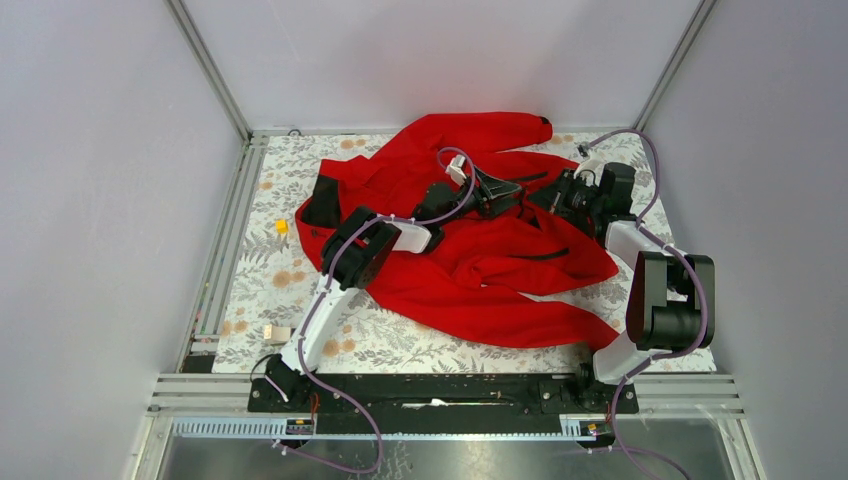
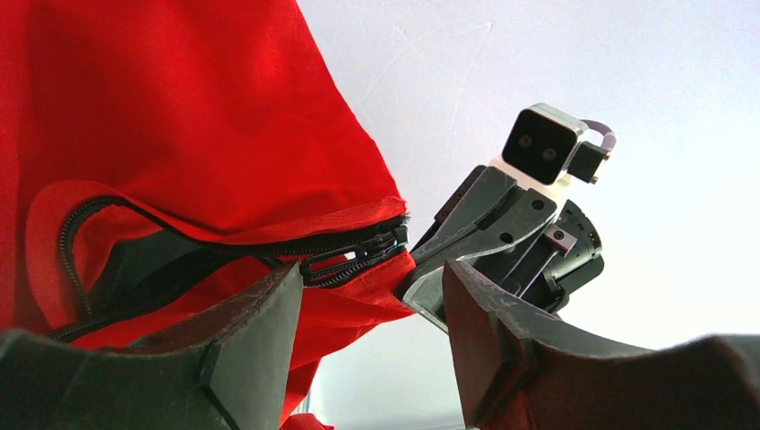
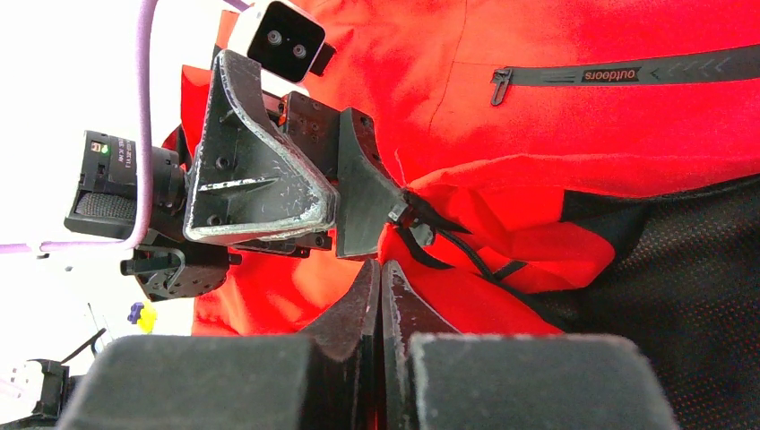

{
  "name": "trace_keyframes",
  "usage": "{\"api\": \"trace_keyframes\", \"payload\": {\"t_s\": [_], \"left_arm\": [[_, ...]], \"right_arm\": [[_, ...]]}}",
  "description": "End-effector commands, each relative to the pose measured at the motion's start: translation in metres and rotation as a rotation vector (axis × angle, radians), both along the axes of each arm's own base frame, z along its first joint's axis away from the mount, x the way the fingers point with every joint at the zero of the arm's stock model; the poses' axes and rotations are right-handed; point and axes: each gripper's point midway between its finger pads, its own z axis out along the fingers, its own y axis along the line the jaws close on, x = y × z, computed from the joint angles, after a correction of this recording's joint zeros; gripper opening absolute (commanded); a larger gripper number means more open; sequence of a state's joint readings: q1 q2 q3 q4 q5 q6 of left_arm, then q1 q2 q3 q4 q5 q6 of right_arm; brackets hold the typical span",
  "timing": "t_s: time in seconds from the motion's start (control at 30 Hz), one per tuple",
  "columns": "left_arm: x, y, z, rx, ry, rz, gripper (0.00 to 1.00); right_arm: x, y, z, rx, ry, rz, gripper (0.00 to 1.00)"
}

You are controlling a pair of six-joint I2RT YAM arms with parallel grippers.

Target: Zip up the jacket

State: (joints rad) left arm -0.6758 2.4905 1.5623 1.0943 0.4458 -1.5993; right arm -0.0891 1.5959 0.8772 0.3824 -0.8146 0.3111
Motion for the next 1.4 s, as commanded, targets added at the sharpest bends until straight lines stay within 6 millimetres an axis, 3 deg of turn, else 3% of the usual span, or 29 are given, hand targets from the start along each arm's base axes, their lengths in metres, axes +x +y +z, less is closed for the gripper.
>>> {"api": "trace_keyframes", "payload": {"t_s": [0.0, 0.3, 0.67, 0.83, 1.37], "left_arm": [[-0.004, -0.001, 0.030, -0.078, -0.074, -0.013, 0.59], [-0.003, 0.012, 0.036, -0.074, -0.082, 0.037, 0.54], [0.001, 0.006, 0.034, -0.071, -0.073, 0.031, 0.48], [-0.003, 0.000, 0.031, -0.071, -0.061, 0.007, 0.58], [0.002, -0.011, 0.028, -0.064, -0.056, -0.010, 0.56]], "right_arm": [[0.000, 0.001, 0.023, -0.008, -0.079, 0.022, 0.00], [0.001, 0.001, 0.022, -0.009, -0.077, 0.025, 0.00], [0.000, 0.001, 0.024, -0.010, -0.081, 0.025, 0.00], [0.000, 0.001, 0.024, -0.010, -0.079, 0.025, 0.00], [0.000, 0.002, 0.025, -0.010, -0.083, 0.028, 0.00]]}}
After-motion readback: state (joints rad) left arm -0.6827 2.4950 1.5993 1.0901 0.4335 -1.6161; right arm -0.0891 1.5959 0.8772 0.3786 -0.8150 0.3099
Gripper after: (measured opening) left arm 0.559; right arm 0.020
